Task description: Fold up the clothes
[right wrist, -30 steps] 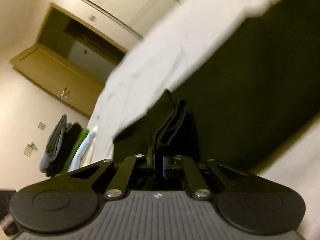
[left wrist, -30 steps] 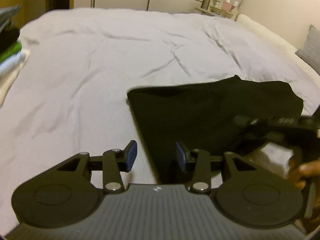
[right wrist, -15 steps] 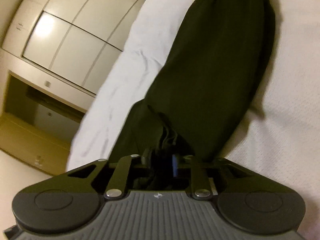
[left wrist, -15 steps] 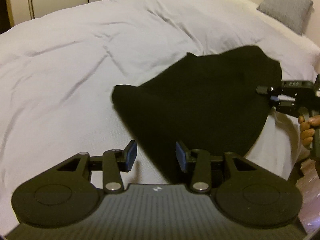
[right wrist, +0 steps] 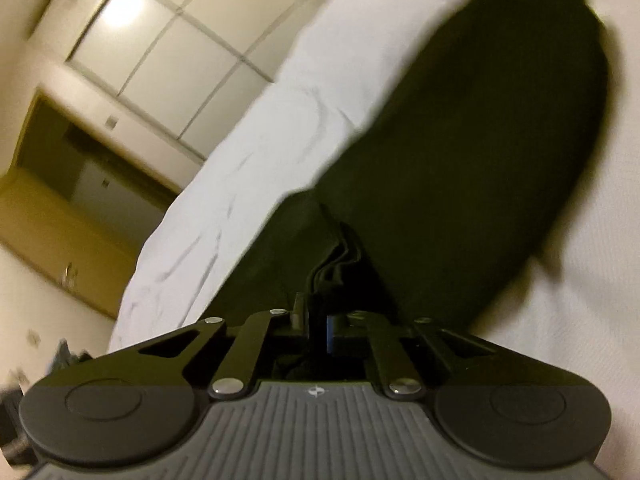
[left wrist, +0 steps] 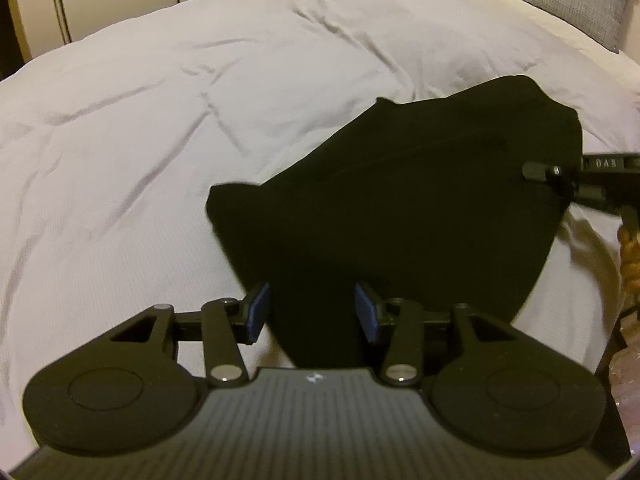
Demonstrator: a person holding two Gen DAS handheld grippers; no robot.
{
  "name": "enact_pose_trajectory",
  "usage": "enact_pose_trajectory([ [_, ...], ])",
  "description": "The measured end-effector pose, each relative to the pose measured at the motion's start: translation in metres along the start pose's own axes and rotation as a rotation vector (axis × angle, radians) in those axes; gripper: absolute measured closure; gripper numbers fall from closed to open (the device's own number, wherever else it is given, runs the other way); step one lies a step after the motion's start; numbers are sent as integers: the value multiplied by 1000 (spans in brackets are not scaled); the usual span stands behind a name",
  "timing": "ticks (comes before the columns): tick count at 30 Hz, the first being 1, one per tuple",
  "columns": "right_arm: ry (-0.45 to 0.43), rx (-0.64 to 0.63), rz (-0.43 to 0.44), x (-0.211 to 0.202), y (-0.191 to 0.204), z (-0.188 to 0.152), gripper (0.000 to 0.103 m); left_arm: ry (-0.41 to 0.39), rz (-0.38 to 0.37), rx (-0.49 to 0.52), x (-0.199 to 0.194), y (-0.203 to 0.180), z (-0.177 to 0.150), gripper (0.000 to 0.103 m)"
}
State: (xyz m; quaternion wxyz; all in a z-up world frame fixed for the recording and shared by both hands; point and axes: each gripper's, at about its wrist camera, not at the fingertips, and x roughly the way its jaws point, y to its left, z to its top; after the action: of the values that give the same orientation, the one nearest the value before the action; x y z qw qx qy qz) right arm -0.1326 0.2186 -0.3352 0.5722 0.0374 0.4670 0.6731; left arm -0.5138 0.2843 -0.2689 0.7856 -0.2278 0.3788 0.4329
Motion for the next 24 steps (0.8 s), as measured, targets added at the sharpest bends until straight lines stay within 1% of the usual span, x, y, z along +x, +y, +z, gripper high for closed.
enact_pose_trajectory([
  [2,-57,-98,11,-8,17,16,97,-17,-21,34,-4,-7,8,62],
  [4,-130,-158,13,-24,24,34,97,-42,-35,75,-9,-14,17,62],
  [5,-155,-183,-2,-31,24,43,97,-51,-39,90,-9,-17,21,62],
  [6,-158,-213,-47,-33,21,50,97,-59,-42,104,-8,-20,25,61],
  [7,-152,-245,-101,-34,17,55,97,-60,-42,114,-6,-22,28,60],
  [9,-104,-238,-190,-29,0,58,96,-42,-39,120,5,-24,32,60],
  [11,-46,-201,-233,-16,-16,54,96,-17,-42,118,16,-27,32,60],
  [12,-31,-193,-243,-10,-22,49,96,-3,-43,116,21,-28,30,60],
  [14,-33,-173,-237,-4,-27,41,94,21,-43,113,27,-29,27,60],
  [16,-41,-146,-223,-6,-32,38,91,34,-43,110,32,-29,23,60],
  [17,-44,-133,-215,-8,-34,37,89,38,-42,107,32,-29,22,60],
  [18,-45,-126,-210,-7,-35,37,83,39,-41,104,33,-28,22,60],
  [21,-51,-103,-194,-4,-39,39,77,39,-34,94,34,-27,23,60],
  [22,-51,-83,-177,-1,-41,39,74,39,-32,90,34,-27,23,60],
  [23,-51,-60,-156,3,-42,40,69,40,-31,86,35,-27,23,60],
  [24,-51,-36,-138,6,-45,41,68,41,-31,84,36,-27,23,59],
])
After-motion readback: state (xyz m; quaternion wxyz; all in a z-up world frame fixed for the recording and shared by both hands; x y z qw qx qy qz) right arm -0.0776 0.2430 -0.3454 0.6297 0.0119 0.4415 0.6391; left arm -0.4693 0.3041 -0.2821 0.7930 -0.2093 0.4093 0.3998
